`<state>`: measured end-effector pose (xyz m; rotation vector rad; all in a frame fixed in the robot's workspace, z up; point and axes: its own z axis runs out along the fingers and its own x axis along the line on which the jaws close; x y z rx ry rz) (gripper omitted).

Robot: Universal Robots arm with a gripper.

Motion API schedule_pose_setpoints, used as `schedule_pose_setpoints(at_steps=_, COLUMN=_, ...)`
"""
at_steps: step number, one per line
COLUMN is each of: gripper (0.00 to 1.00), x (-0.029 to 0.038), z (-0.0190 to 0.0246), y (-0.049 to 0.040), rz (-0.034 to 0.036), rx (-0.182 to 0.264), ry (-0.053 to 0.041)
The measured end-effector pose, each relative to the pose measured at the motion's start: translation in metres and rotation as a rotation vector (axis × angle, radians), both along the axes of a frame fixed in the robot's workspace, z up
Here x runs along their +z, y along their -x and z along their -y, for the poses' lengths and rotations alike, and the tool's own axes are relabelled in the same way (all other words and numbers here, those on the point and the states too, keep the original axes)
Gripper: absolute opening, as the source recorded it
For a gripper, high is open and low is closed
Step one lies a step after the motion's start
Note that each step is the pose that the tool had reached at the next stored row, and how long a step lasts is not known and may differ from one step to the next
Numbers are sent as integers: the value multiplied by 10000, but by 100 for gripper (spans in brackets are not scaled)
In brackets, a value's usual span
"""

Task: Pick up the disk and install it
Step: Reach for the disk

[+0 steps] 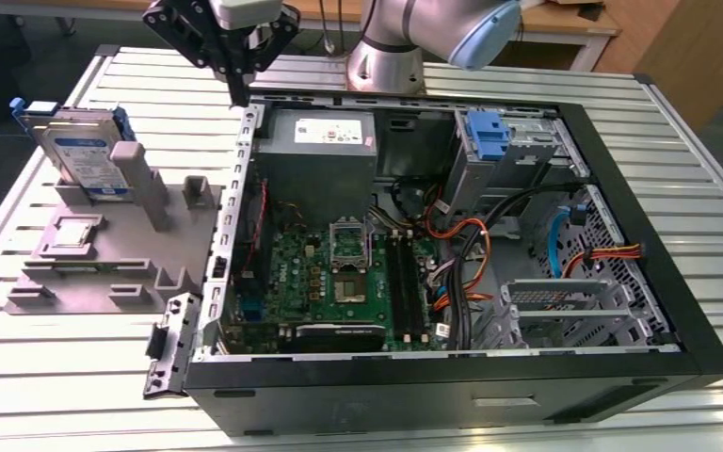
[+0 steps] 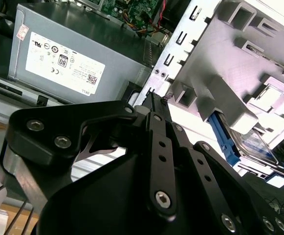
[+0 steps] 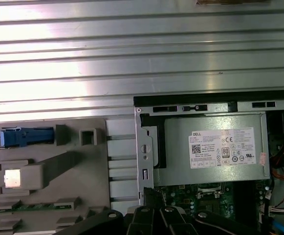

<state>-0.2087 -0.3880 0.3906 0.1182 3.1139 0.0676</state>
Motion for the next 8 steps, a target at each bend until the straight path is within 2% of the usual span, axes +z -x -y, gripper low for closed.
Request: schedule_pose_setpoints(at_steps=8, gripper=10, x=0, z=-10, y=31, rz=0, rx=0, ry=0)
